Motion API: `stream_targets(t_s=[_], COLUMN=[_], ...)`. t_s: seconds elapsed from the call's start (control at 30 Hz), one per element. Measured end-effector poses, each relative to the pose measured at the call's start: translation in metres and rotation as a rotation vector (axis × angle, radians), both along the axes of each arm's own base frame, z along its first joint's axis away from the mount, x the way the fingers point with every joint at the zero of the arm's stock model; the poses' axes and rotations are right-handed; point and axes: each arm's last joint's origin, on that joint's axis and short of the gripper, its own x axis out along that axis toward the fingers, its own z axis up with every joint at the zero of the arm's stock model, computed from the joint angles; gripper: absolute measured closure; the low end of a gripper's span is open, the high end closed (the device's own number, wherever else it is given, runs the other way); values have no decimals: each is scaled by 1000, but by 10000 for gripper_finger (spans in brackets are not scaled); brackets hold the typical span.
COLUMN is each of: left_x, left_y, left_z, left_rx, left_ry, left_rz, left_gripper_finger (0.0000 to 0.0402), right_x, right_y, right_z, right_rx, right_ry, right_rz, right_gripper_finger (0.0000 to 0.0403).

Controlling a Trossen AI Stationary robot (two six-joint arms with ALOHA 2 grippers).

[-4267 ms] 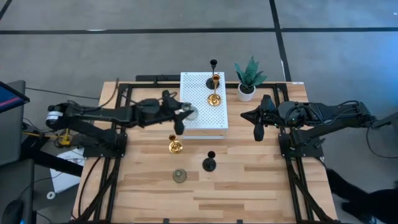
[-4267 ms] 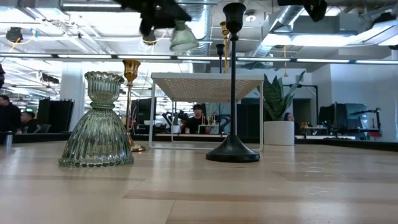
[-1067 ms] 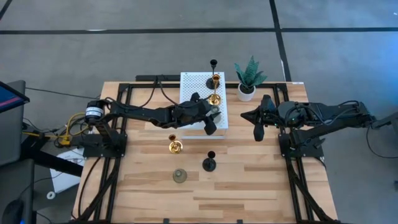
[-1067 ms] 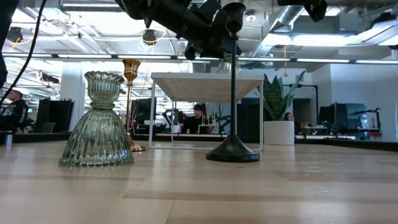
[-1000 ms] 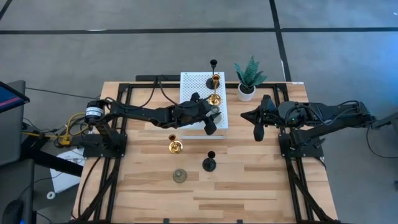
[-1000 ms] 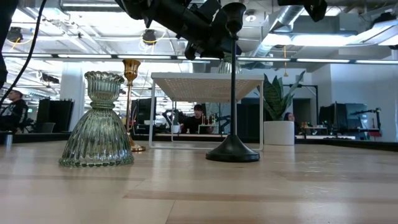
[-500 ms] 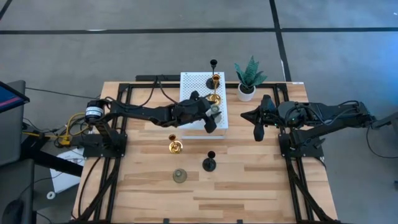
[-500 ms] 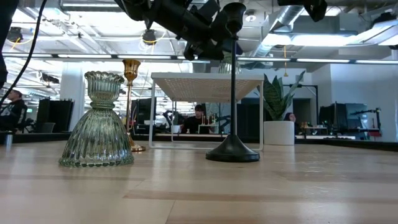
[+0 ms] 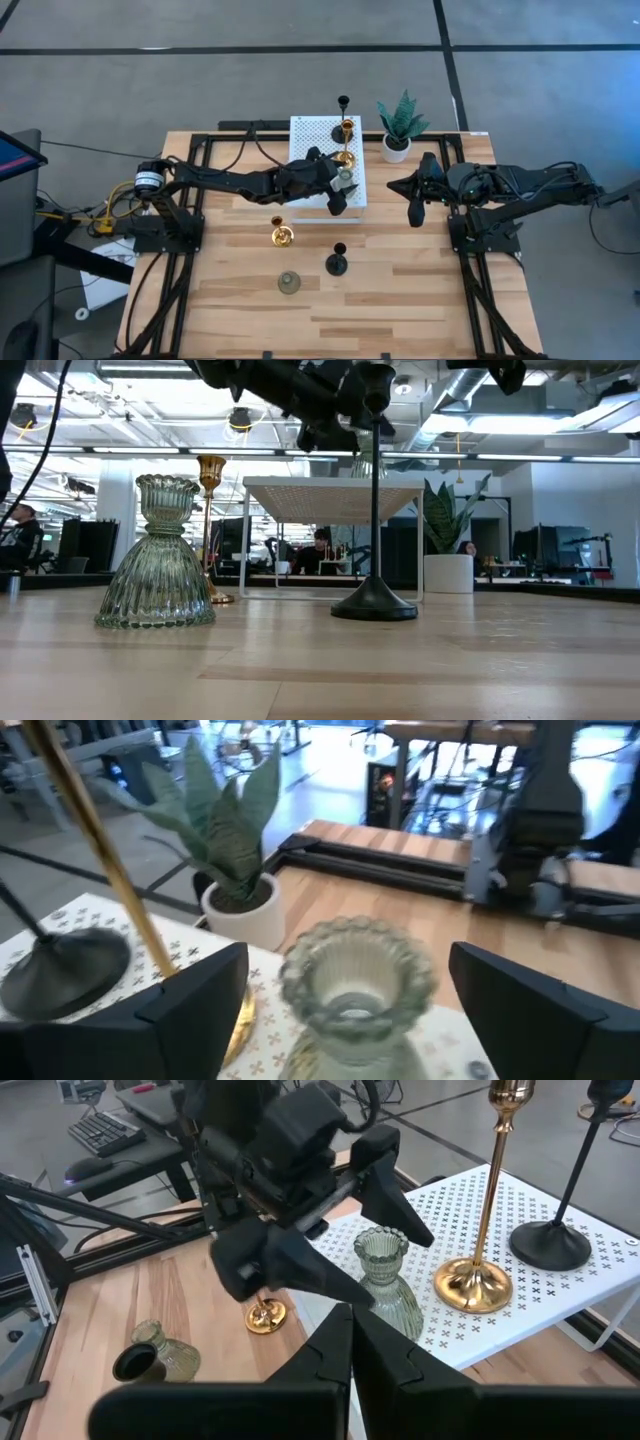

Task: Pick & Place candle stick holders
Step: Put the black candle holder aligned with the other black candle holder on the shelf

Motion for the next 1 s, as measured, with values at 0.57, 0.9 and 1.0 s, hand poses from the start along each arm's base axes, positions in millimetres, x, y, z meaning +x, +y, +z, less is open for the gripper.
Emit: stream_targets(t_s=[0.57,0.9,1.0], left_x=[-78,-152,-168], left_y=[-53,-67,-69], left_z=[68,104,109], left_rx=[103,72,54], left_ry=[-36,-105,-118], left_rz=[-123,-208,-235], left_gripper_finger=[83,182,220], right_x=[0,0,0], right_y=[0,0,1], right_z=[0,0,1], right_rx=[0,1,4], right_ry=[2,-4,-11], right_rz=[2,3,8], right_gripper_finger=[403,403,403])
